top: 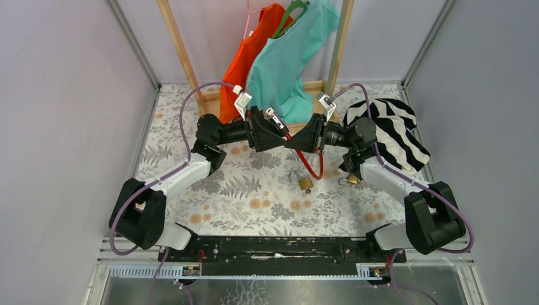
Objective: Lock with the key
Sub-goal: Pick up the lock from the center of the board.
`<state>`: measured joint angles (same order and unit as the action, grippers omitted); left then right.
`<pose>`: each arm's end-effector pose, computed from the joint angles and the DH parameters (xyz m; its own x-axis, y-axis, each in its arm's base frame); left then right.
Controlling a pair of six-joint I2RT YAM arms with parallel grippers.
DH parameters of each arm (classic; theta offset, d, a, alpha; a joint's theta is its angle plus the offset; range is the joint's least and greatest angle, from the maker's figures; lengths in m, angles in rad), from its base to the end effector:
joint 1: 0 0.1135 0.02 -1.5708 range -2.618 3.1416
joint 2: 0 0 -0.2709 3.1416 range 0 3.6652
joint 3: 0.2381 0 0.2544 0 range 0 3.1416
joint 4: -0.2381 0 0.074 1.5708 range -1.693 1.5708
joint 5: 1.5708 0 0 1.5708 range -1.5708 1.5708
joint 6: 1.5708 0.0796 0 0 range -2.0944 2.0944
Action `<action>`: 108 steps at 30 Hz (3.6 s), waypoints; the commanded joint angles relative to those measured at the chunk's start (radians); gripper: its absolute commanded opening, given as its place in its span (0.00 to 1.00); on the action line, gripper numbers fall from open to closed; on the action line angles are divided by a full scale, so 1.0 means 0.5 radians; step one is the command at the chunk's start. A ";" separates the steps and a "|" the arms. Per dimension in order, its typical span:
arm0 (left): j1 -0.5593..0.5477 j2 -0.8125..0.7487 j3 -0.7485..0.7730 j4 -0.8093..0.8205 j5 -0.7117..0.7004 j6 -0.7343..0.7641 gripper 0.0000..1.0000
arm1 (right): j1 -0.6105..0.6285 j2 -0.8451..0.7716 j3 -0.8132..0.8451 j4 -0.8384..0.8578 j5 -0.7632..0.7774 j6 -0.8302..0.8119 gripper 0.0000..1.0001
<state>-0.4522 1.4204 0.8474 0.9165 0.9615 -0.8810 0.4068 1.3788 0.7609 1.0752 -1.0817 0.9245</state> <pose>0.2703 -0.2039 0.3380 -0.5359 -0.2305 -0.8122 0.8348 -0.0006 -0.5506 0.2519 0.1850 0.3343 -0.4849 0.1995 -0.8515 -0.8737 -0.0683 0.4816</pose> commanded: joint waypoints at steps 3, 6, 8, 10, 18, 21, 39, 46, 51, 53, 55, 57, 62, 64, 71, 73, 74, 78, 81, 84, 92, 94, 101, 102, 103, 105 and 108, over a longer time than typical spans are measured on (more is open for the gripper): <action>-0.022 0.019 0.046 0.414 -0.029 -0.110 0.60 | 0.018 -0.018 0.018 0.266 0.041 0.074 0.00; -0.023 0.081 0.085 0.528 -0.017 -0.204 0.54 | 0.020 -0.021 0.002 0.274 0.043 0.066 0.00; -0.024 0.088 0.091 0.533 -0.017 -0.212 0.53 | 0.019 -0.026 -0.002 0.270 0.038 0.063 0.00; -0.023 0.096 0.095 0.532 -0.017 -0.206 0.52 | 0.020 -0.027 -0.006 0.270 0.033 0.059 0.00; -0.043 0.052 0.185 0.030 -0.171 -0.035 0.33 | 0.021 -0.093 -0.001 -0.175 0.163 -0.322 0.00; -0.069 0.023 0.321 -0.597 -0.311 0.151 0.24 | 0.018 -0.121 0.071 -0.596 0.267 -0.642 0.01; -0.088 -0.048 0.512 -1.393 -0.657 0.792 0.00 | 0.002 -0.256 0.492 -1.807 0.590 -1.466 0.67; -0.178 -0.085 0.545 -1.542 -0.758 0.997 0.00 | 0.004 -0.172 0.880 -2.100 0.716 -1.471 0.67; -0.224 -0.063 0.579 -1.578 -0.801 1.017 0.00 | 0.054 -0.065 1.085 -2.251 0.879 -1.424 0.66; -0.249 -0.055 0.597 -1.606 -0.826 1.038 0.00 | 0.089 -0.027 1.135 -2.306 0.938 -1.435 0.66; -0.260 -0.052 0.600 -1.612 -0.845 1.043 0.00 | 0.116 0.000 1.163 -2.346 0.990 -1.448 0.66; -0.267 -0.058 0.602 -1.622 -0.857 1.054 0.00 | 0.125 0.009 1.154 -2.358 1.023 -1.451 0.66; -0.270 -0.071 0.596 -1.631 -0.876 1.066 0.00 | 0.129 0.000 1.086 -2.335 1.050 -1.449 0.61; -0.274 -0.069 0.599 -1.640 -0.875 1.076 0.00 | 0.132 -0.003 1.059 -2.315 1.031 -1.433 0.54; -0.279 -0.078 0.578 -1.637 -0.879 1.119 0.00 | 0.135 -0.011 1.041 -2.251 0.944 -1.400 0.17; -0.277 -0.086 0.558 -1.596 -0.831 1.126 0.00 | 0.135 -0.030 1.033 -2.233 0.937 -1.420 0.07; -0.274 -0.100 0.535 -1.563 -0.792 1.129 0.00 | 0.136 -0.044 1.025 -2.221 0.942 -1.431 0.02; -0.210 -0.156 0.388 -1.329 -0.509 1.078 0.22 | 0.126 -0.084 1.013 -2.187 0.886 -1.587 0.00; -0.098 -0.201 0.228 -1.009 -0.271 0.904 0.40 | 0.082 -0.094 1.004 -2.121 0.681 -1.672 0.00; -0.032 -0.240 0.140 -0.853 -0.100 0.838 0.54 | 0.044 -0.089 1.011 -2.070 0.384 -1.785 0.00; -0.035 -0.264 0.144 -0.864 0.019 0.880 0.72 | 0.010 -0.022 1.054 -2.007 -0.078 -1.865 0.00; -0.050 -0.240 0.165 -0.866 0.003 0.883 0.74 | 0.009 0.004 1.047 -1.915 -0.182 -1.791 0.00; -0.132 -0.165 0.186 -0.848 -0.018 0.889 0.68 | 0.009 0.058 1.028 -1.713 -0.343 -1.618 0.00; -0.138 -0.154 0.186 -0.826 -0.012 0.874 0.66 | 0.010 0.061 1.019 -1.697 -0.352 -1.601 0.00; -0.146 -0.145 0.188 -0.796 -0.005 0.853 0.63 | 0.011 0.063 1.009 -1.665 -0.358 -1.581 0.00; -0.148 -0.132 0.193 -0.758 0.013 0.825 0.59 | 0.008 0.065 0.989 -1.616 -0.364 -1.543 0.00; -0.148 -0.125 0.201 -0.711 0.029 0.790 0.56 | 0.007 0.062 0.967 -1.584 -0.363 -1.514 0.00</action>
<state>-0.5232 1.3537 0.9199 0.4553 0.9470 -0.4580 0.4160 1.4185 1.2469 0.1753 -1.2175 0.1207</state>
